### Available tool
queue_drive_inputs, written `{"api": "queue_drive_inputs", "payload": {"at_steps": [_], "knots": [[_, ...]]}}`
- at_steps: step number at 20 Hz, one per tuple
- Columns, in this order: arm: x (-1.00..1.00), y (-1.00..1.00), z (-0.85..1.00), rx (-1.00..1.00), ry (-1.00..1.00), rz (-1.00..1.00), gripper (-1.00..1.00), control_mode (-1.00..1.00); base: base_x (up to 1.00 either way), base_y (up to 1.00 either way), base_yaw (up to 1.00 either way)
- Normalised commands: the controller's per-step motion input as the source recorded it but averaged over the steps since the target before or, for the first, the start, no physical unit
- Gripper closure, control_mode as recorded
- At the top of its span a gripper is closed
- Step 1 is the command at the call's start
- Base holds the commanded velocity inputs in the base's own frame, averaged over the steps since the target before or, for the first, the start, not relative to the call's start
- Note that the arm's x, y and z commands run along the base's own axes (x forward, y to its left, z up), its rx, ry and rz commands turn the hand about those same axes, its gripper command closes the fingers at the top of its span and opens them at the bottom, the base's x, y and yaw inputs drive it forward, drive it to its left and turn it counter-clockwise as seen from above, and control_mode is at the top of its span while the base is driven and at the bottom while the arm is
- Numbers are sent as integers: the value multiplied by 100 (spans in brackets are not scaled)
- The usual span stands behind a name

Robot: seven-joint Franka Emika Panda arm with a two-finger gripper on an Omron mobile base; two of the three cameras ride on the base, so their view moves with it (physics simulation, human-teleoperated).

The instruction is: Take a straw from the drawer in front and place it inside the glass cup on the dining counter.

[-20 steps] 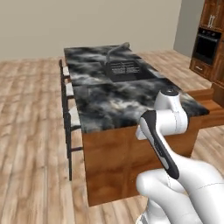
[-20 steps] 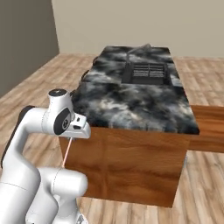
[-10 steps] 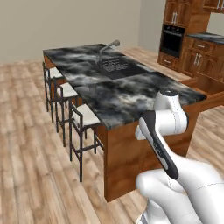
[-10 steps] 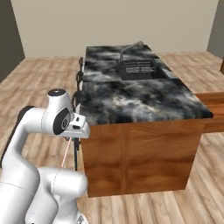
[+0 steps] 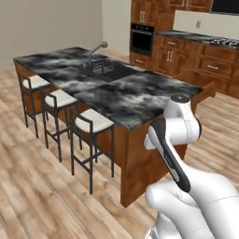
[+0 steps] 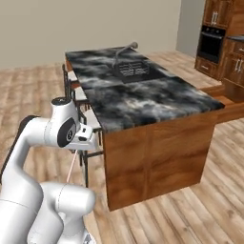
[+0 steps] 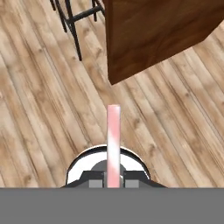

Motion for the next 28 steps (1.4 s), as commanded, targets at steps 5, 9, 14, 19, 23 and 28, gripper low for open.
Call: {"api": "queue_drive_inputs", "payload": {"at_steps": [5,9,14,19,23,28], "knots": [[0,0,0,0,0,0,100,100,7,96,-49],[0,0,0,0,0,0,100,100,15,87,-49],[0,0,0,0,0,0,100,100,23,78,-49],[0,0,0,0,0,0,100,100,21,73,-50],[0,0,0,0,0,0,100,100,10,76,-50],[0,0,0,0,0,0,100,100,1,84,-48]]}}
